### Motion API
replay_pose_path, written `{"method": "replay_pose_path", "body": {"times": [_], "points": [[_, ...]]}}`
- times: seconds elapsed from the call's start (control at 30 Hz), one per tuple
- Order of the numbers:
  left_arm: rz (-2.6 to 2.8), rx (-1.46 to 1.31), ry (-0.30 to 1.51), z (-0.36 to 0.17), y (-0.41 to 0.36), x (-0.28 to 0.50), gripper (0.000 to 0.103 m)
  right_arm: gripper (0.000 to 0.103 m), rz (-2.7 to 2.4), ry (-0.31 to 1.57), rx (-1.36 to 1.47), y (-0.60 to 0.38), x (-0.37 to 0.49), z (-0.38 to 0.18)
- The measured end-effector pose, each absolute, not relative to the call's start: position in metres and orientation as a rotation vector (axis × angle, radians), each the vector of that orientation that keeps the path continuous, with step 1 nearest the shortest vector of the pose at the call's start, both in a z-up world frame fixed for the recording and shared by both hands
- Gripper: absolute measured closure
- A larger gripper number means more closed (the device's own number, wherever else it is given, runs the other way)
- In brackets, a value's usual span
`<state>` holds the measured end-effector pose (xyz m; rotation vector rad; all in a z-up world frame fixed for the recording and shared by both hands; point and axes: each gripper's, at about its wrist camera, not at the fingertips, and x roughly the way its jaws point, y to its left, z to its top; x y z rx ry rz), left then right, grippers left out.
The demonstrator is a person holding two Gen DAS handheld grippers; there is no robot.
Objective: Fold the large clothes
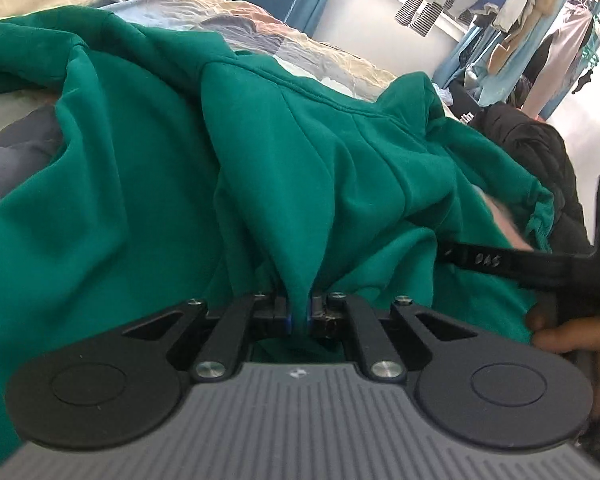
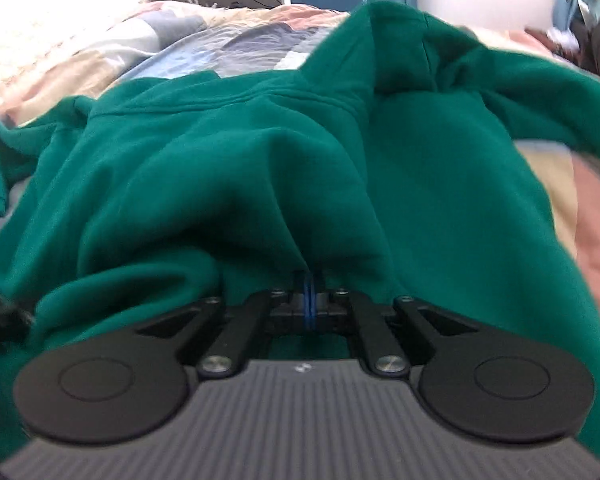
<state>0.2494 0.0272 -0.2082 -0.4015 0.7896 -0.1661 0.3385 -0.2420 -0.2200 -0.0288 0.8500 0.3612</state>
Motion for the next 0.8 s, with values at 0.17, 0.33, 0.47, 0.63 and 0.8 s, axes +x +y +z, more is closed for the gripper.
{"method": "replay_pose_path", "body": {"times": [0.17, 0.33, 0.47, 0.63, 0.8], "points": [[-0.207, -0.433, 0.714, -0.196, 0.039, 0.237, 0.088, 0.097, 0.33, 0.792, -0.047, -0.239, 0.332, -0.204], [-0.25, -0.456, 0.589, -0.168, 0.053, 0.218, 0.057, 0.096, 0.346, 0.687, 0.01, -0.246, 0.319, -0.176], [-0.231, -0.473, 0.51, -0.152, 0.069, 0.211, 0.054, 0.056, 0.367, 0.649, 0.105, -0.252, 0.32, -0.163], [-0.21, -0.503, 0.478, -0.142, 0.087, 0.228, 0.054, 0.049, 0.418, 0.599, 0.125, -0.239, 0.324, -0.159], [-0.201, -0.534, 0.483, -0.145, 0.092, 0.254, 0.054, 0.05, 0.47, 0.556, 0.111, -0.226, 0.324, -0.165]]}}
